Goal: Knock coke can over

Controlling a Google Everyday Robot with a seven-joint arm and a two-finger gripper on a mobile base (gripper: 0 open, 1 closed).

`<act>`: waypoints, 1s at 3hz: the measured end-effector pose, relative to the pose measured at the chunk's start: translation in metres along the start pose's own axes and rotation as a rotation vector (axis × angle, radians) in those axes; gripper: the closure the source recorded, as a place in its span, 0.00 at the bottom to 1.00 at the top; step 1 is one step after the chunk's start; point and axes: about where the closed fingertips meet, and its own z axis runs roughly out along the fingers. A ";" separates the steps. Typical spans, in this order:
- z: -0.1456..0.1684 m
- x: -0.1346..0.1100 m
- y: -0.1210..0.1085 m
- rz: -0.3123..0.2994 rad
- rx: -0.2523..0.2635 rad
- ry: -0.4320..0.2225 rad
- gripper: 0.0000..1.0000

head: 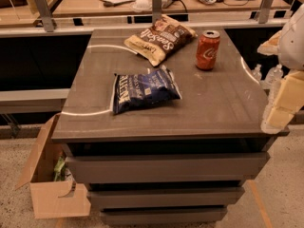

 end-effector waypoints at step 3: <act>0.026 0.045 -0.032 0.206 0.092 -0.170 0.00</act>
Offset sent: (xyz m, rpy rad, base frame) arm 0.0451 -0.0542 -0.0179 0.2467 -0.1573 -0.2231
